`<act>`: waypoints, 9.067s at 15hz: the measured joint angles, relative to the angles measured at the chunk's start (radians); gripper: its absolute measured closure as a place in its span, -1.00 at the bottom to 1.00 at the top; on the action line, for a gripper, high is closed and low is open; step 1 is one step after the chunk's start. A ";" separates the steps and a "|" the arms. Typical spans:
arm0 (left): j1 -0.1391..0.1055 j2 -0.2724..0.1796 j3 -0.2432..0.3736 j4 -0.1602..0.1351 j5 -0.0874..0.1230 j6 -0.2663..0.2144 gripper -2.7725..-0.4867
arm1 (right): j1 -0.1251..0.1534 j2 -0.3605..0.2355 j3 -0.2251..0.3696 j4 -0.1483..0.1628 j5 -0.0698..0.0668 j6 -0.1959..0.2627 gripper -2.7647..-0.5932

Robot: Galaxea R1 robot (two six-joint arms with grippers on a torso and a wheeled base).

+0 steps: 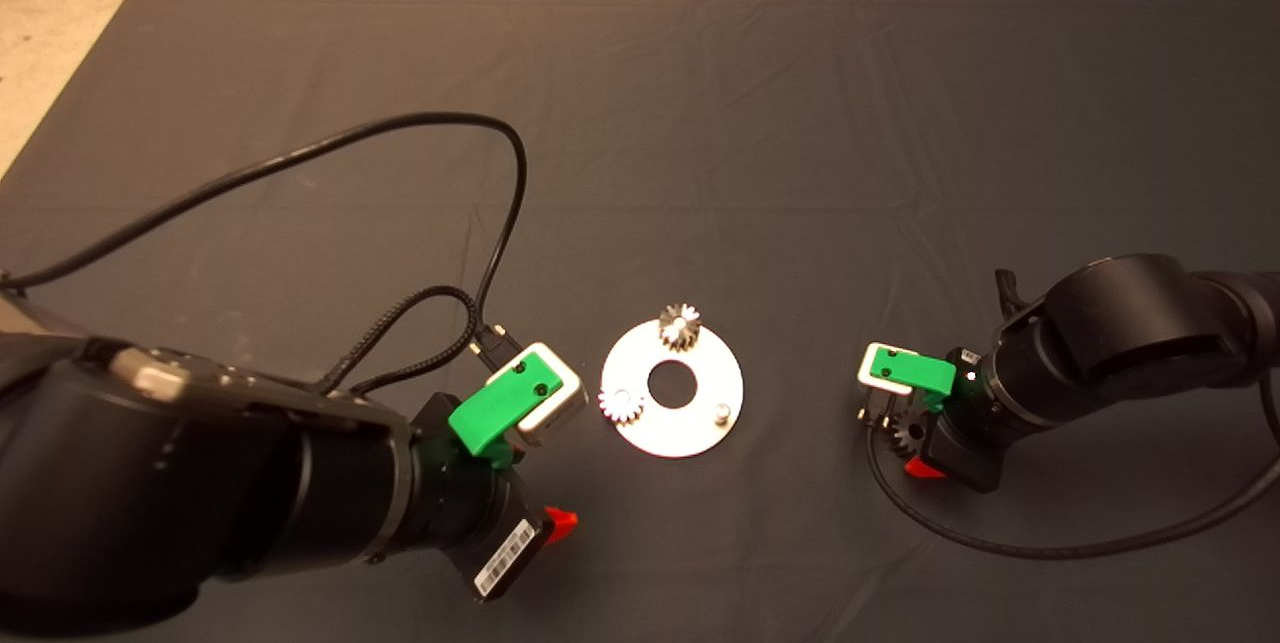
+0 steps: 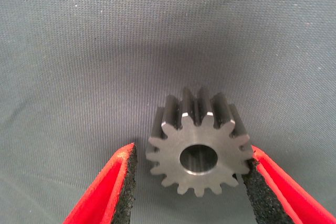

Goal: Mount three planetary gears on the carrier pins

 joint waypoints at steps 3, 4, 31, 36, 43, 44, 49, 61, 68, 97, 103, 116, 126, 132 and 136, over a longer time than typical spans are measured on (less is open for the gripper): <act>-0.001 -0.013 0.000 0.000 -0.019 0.010 0.15 | -0.001 0.000 0.000 0.000 0.001 0.000 0.41; -0.009 -0.023 0.000 0.000 -0.026 0.015 0.15 | -0.001 0.003 0.000 0.000 0.000 0.000 0.46; -0.022 -0.035 0.000 0.001 -0.050 0.034 0.15 | 0.142 0.290 0.127 0.052 -0.011 0.075 0.68; -0.022 -0.035 0.000 0.001 -0.050 0.034 0.15 | 0.147 0.310 0.108 0.061 -0.017 0.074 0.68; -0.022 -0.035 0.000 0.002 -0.050 0.034 0.15 | 0.147 0.405 0.010 0.063 -0.019 0.070 0.68; -0.022 -0.035 0.000 0.003 -0.050 0.034 0.15 | 0.146 0.414 -0.002 0.063 -0.018 0.066 0.68; -0.022 -0.036 0.000 0.007 -0.050 0.034 0.15 | 0.146 0.435 -0.054 0.063 -0.017 0.062 0.68; -0.022 -0.039 0.000 0.012 -0.050 0.034 0.15 | 0.143 0.479 -0.105 0.064 -0.016 0.048 0.68; -0.022 -0.040 0.000 0.012 -0.065 0.033 0.15 | 0.143 0.479 -0.109 0.064 -0.016 0.037 0.68; -0.022 -0.058 0.000 0.030 -0.068 0.032 0.15 | 0.121 0.476 -0.165 0.064 -0.014 0.011 0.68; -0.022 -0.069 0.000 0.031 -0.068 0.033 0.15 | 0.121 0.476 -0.164 0.064 -0.015 0.011 0.68; -0.022 -0.079 0.000 0.033 -0.072 0.034 0.15 | 0.116 0.470 -0.144 0.074 -0.020 0.011 0.68; -0.022 -0.079 0.000 0.034 -0.073 0.034 0.15 | 0.111 0.453 -0.136 0.076 -0.018 0.011 0.68; -0.022 -0.079 0.000 0.038 -0.073 0.034 0.15 | 0.105 0.453 -0.136 0.075 -0.024 0.011 0.68; -0.022 -0.079 0.000 0.046 -0.073 0.033 0.15 | 0.102 0.454 -0.136 0.075 -0.024 0.011 0.68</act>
